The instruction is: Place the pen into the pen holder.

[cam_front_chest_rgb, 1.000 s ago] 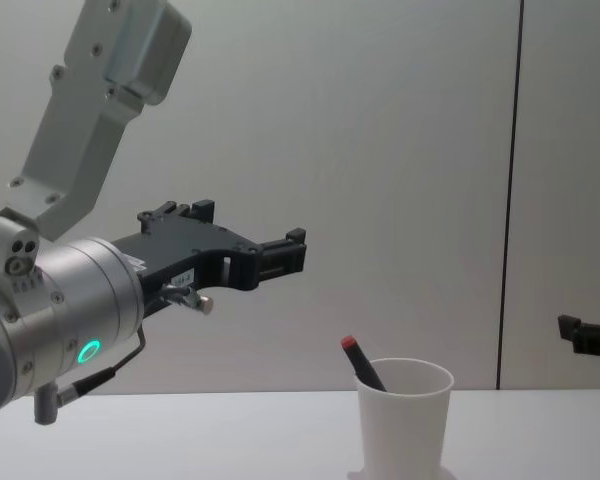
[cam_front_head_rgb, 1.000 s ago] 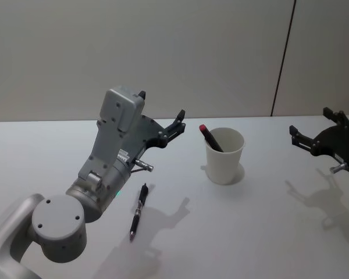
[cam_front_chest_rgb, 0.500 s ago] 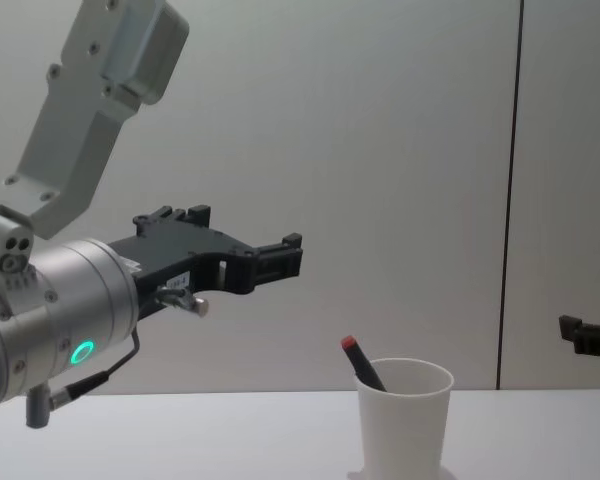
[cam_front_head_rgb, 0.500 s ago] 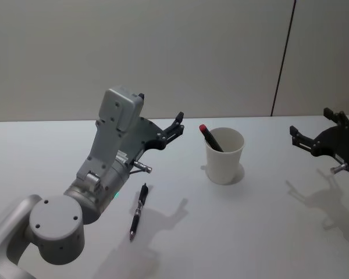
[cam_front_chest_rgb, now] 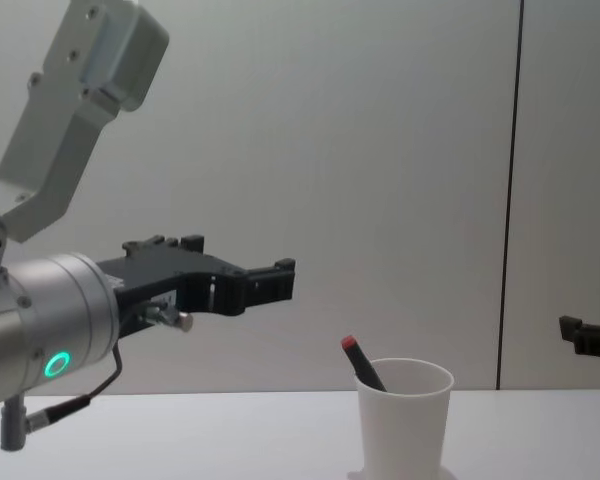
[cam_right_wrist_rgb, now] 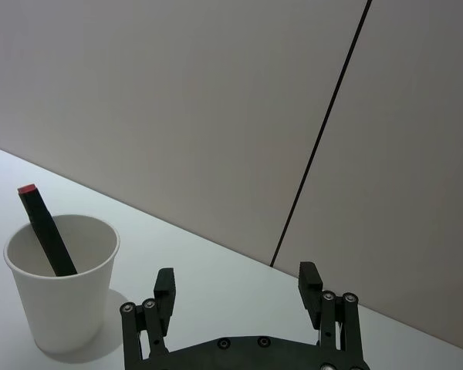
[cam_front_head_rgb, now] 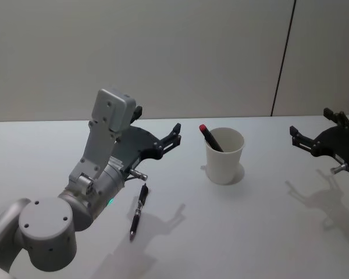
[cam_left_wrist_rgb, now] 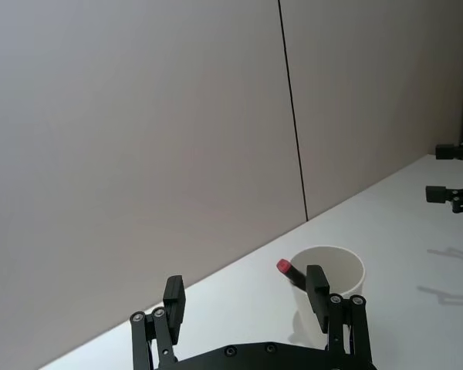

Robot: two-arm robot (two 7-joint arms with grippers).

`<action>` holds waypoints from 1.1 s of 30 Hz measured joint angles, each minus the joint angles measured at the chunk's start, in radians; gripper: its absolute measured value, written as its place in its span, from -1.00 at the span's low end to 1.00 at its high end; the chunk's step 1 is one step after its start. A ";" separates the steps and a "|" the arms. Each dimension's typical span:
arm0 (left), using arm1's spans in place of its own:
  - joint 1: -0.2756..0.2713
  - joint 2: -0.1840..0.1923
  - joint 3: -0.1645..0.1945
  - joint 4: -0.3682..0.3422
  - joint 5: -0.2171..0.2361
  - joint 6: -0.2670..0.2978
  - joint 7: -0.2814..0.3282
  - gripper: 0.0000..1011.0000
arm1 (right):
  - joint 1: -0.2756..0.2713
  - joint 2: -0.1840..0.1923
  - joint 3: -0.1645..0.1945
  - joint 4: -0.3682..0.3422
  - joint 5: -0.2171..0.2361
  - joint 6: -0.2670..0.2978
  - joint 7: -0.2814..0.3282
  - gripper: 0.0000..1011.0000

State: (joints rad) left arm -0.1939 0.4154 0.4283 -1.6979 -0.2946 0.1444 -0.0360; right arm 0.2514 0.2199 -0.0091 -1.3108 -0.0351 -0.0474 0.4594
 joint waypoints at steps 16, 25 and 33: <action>0.046 0.011 -0.011 -0.023 -0.145 0.091 0.016 0.99 | 0.000 0.000 0.000 0.000 0.000 0.000 0.000 0.98; 0.073 0.008 -0.014 -0.030 -0.228 0.145 0.062 0.99 | 0.000 0.000 0.000 0.000 0.000 0.000 0.000 0.98; 0.093 0.006 -0.016 -0.035 -0.288 0.203 0.103 0.99 | 0.000 0.000 0.000 0.000 0.000 0.000 0.000 0.98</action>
State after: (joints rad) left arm -0.1010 0.4212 0.4120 -1.7325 -0.5829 0.3474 0.0673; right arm 0.2512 0.2198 -0.0092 -1.3108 -0.0352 -0.0475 0.4592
